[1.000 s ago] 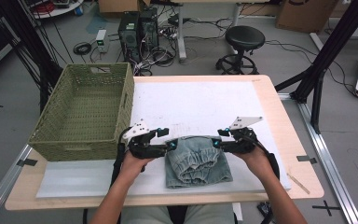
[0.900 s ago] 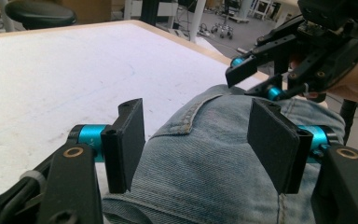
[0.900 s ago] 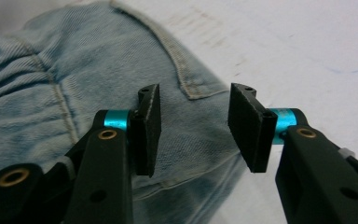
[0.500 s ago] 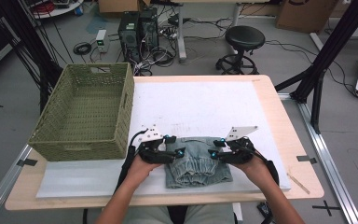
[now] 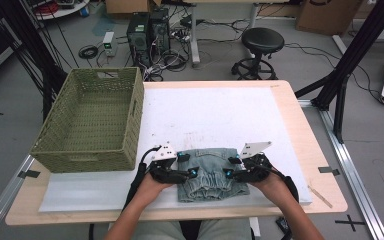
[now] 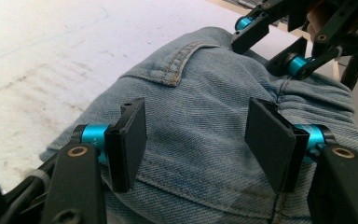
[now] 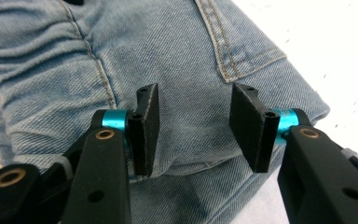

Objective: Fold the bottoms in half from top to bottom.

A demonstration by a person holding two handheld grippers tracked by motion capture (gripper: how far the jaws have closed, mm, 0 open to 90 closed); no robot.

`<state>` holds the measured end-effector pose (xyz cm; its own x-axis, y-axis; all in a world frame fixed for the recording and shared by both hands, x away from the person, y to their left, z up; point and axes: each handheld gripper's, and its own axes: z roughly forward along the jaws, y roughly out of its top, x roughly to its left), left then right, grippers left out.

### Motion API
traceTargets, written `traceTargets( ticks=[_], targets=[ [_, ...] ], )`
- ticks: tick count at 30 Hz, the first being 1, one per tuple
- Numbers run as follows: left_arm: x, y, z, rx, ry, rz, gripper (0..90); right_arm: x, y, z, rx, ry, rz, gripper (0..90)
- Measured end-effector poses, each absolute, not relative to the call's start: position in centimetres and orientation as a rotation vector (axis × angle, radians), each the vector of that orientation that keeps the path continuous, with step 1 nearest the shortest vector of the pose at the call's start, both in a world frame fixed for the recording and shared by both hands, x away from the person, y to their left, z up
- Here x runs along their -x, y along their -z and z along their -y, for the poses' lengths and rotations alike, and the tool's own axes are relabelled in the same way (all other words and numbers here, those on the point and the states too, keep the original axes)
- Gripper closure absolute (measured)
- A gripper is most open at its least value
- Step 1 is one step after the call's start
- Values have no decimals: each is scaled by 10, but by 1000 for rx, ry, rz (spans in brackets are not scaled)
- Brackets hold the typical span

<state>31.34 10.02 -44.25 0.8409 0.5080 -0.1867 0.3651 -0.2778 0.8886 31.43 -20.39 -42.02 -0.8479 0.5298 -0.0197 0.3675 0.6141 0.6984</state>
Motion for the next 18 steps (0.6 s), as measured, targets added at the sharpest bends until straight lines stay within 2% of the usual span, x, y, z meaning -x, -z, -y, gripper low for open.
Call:
traceTargets(
  ticks=[18],
  targets=[
    [-301,447,-93,-1924,-99,-700,436,-306,429,213,-749,-1040,-2634,544]
  ],
)
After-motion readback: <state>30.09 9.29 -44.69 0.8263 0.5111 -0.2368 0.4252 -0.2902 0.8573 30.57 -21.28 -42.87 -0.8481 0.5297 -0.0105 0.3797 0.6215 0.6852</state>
